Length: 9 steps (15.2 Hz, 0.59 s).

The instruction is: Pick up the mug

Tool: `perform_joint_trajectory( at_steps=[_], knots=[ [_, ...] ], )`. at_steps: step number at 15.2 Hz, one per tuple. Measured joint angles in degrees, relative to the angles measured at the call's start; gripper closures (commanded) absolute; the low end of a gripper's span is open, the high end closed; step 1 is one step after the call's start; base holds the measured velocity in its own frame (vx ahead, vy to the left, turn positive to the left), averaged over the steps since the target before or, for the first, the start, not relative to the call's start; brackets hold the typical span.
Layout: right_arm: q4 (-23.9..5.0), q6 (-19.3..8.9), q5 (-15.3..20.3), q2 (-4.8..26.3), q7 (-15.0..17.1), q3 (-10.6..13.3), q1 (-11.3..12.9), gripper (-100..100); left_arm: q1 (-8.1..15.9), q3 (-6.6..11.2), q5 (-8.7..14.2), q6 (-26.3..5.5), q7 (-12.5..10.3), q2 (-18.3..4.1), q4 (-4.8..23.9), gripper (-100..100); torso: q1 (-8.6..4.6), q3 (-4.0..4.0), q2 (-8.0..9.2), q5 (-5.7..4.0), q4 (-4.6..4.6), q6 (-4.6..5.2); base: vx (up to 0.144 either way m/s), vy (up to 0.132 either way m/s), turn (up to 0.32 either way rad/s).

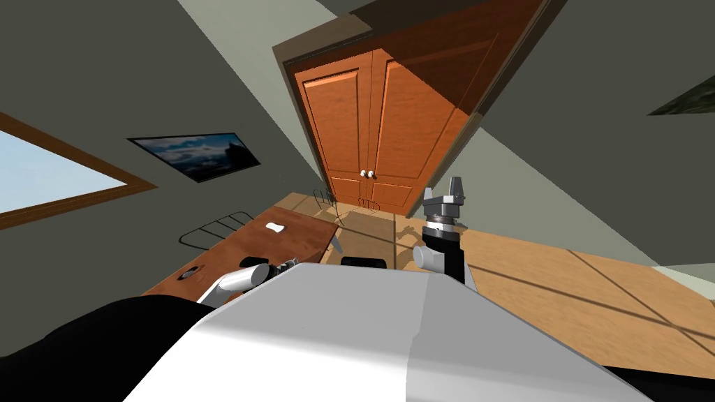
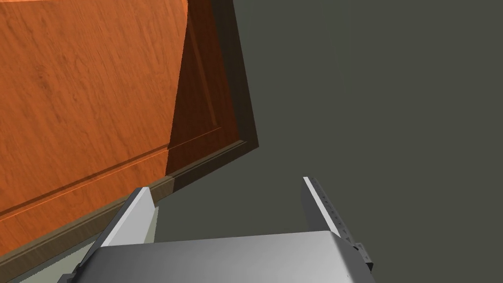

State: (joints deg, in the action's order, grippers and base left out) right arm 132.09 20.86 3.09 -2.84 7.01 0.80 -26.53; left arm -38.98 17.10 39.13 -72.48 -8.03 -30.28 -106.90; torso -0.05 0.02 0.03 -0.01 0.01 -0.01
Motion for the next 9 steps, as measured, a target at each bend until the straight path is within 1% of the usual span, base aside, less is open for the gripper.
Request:
perform_joint_trajectory(
  at_steps=[5, 9],
  knots=[
    [0.00, 0.00, 0.00, 0.00, 0.00, 0.00, 0.00, 0, -0.06, -0.02, 0.00, -0.07, 0.00, 0.00, 0.02, 100, 0.04, -0.02, -0.06, 0.02, 0.02, 0.02, 0.002, -0.001, 0.006],
    [0.00, 0.00, 0.00, 0.00, 0.00, 0.00, -0.01, 0, -1.03, 1.02, 1.04, -2.14, -0.81, -0.93, -2.96, 100, -0.02, -0.04, -0.12, -0.04, 0.03, 0.04, 0.018, -0.004, 0.031]
  ],
)
